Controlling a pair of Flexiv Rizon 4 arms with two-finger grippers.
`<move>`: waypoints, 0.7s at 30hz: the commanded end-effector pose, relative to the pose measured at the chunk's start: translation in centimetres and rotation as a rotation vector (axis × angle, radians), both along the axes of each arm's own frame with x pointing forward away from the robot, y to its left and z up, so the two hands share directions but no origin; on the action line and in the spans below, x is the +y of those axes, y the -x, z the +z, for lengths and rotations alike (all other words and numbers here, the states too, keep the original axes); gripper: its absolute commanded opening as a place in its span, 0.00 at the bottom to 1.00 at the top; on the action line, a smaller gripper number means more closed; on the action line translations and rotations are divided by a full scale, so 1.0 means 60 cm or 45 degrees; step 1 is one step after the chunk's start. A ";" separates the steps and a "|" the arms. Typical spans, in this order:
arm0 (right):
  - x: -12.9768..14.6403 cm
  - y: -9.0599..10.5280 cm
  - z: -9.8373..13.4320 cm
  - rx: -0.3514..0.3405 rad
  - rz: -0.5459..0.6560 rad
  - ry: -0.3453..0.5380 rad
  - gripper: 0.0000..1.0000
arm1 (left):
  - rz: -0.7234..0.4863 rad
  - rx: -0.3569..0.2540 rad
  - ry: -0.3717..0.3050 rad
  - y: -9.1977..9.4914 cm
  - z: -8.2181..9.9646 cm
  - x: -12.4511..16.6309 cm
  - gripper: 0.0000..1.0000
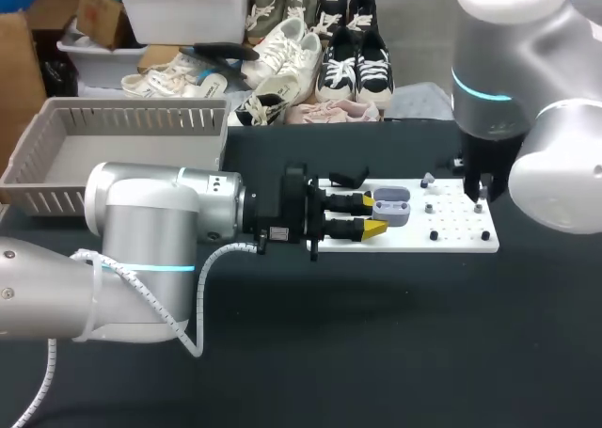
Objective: Pick up each earbud case from the left stands, insert the matching earbuds, close the lid, and place the case in the box.
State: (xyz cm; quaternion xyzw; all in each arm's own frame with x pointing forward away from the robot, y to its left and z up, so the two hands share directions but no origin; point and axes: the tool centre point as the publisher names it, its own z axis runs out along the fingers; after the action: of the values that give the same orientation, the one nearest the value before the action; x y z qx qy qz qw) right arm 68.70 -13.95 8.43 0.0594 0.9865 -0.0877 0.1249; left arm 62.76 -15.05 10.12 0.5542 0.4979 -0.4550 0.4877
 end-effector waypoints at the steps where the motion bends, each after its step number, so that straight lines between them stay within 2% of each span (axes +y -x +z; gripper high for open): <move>1: 0.003 -0.008 -0.004 0.028 -0.175 0.015 0.00 | 0.000 -0.001 0.002 -0.001 -0.001 0.000 0.00; 4: -0.004 -0.013 -0.008 0.078 -0.368 -0.044 0.00 | 0.000 -0.001 0.002 -0.001 -0.001 0.000 0.00; 5: -0.005 -0.015 -0.008 0.101 -0.444 -0.102 0.00 | 0.000 -0.001 0.002 -0.001 -0.001 0.000 0.00; 10: -0.008 -0.018 -0.006 0.108 -0.624 -0.172 0.00 | 0.000 -0.001 0.002 -0.001 -0.001 0.000 0.00; 13: -0.013 -0.017 -0.002 0.125 -0.681 -0.216 0.00 | 0.000 -0.001 0.002 -0.001 -0.001 0.000 0.00; 21: -0.013 -0.017 -0.002 0.125 -0.681 -0.216 0.00 | 0.000 -0.001 0.002 -0.001 -0.001 0.000 0.00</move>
State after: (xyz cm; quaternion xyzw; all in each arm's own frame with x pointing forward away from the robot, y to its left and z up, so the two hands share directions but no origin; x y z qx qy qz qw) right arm 69.78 -14.83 8.30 0.3220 0.9450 -0.0359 0.0439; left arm 62.75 -15.05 10.12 0.5542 0.4979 -0.4550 0.4877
